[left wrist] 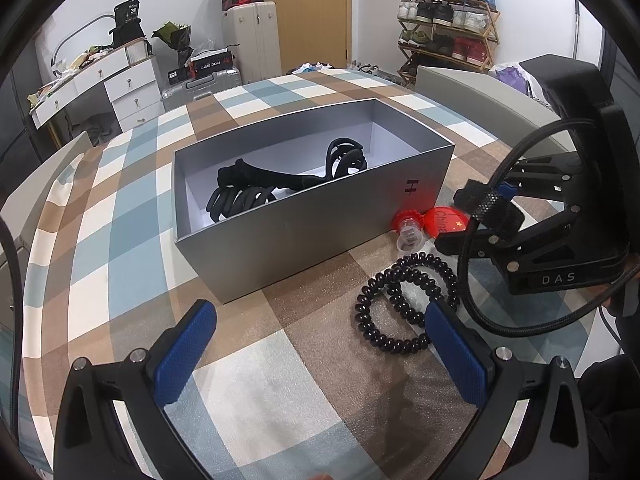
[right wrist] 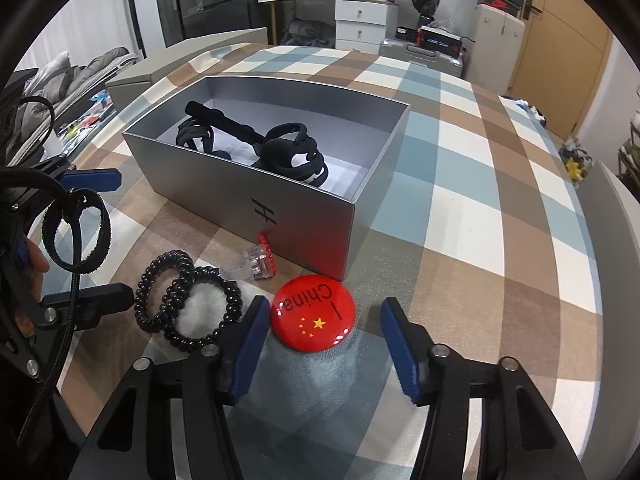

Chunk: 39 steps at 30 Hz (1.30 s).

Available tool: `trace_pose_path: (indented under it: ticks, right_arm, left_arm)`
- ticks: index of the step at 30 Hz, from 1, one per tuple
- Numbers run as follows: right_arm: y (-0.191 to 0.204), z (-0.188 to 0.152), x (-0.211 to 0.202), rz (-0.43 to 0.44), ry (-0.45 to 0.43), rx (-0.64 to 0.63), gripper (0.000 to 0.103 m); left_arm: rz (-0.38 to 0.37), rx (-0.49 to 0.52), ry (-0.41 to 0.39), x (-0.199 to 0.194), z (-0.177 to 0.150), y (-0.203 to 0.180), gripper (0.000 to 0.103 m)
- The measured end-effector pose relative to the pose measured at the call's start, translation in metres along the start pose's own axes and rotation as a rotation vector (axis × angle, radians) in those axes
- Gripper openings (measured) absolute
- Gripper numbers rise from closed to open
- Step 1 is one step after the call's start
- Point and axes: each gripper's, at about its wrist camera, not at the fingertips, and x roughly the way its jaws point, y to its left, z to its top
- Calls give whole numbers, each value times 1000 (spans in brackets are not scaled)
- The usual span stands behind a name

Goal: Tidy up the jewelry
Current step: 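Lower the right gripper onto the red China badge and close it, then grasp the black coiled bracelet with the left gripper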

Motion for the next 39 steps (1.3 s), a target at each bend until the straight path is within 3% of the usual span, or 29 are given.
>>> trace_pose_path:
  ticks: [2,8,17,27,31,37,39]
  right_arm:
    - [1,0,-1,5,1,-6,42]
    - [-1,-1,-8,23,-19,-12,42]
    - [-17,6,-50,71,-143,46,42]
    - [-12,8,-46,82,-135,38,42]
    - [-13,8,-46,85,-140,42,42]
    - [-15,8,-48,88,-146,48,42]
    - [-15,7,-49,88,-147,48,42]
  left_arm:
    - [-3,0,-1,0,0,0,102]
    - [-17,9,8,1,0,-2,102]
    - [-73,7,34,6,-2,-8,102]
    - [-69,-56,51,14,-1,-9,102]
    - [-100,-53,44,14,-1,-12,101]
    - [-130,2,48,14,-4,-25,81]
    - [-141,26,37,11,-5,-29,69]
